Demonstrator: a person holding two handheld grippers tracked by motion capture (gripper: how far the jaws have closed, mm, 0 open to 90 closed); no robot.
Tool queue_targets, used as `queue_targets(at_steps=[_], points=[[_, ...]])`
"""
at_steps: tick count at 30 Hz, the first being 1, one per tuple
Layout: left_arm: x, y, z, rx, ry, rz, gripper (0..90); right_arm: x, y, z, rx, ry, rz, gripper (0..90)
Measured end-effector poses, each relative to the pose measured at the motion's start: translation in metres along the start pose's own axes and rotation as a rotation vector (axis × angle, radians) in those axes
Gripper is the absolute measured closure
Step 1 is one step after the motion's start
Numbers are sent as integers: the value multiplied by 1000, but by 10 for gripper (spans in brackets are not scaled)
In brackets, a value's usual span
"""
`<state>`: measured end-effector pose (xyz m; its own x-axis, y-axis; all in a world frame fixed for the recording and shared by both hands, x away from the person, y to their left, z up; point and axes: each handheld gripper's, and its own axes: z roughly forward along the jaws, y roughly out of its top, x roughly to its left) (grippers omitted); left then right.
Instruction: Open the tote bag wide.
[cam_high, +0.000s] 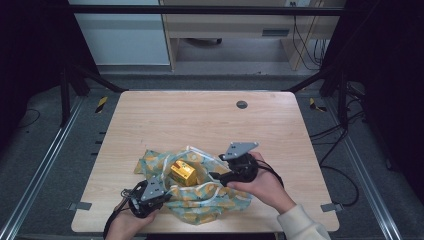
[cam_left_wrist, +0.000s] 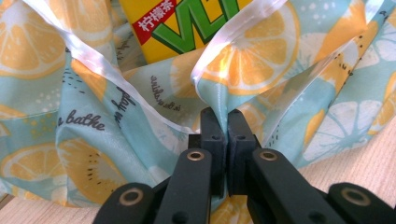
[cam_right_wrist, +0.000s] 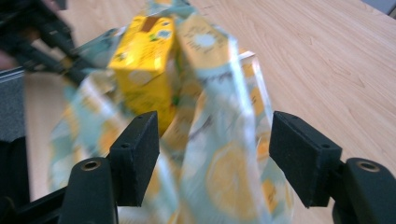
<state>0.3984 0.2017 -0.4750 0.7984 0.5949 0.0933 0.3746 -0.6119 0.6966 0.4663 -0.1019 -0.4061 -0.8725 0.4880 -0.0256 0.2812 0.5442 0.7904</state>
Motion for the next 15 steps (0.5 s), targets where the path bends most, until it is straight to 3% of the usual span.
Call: queue_targets(at_steps=[5,10,12,15], points=[[1,-1,-1,6,2,5,889,-12,15,33,21,20,20,355],[2,-1,-2,10,13,18,890,-19,28,47,13,58,12,783],[1,-1,-2,11,15,32,891,-22,34,50,1,55,12,858],[-1,-1,-4,7,7,41,892,-29,43,53,-10,31,41,891]])
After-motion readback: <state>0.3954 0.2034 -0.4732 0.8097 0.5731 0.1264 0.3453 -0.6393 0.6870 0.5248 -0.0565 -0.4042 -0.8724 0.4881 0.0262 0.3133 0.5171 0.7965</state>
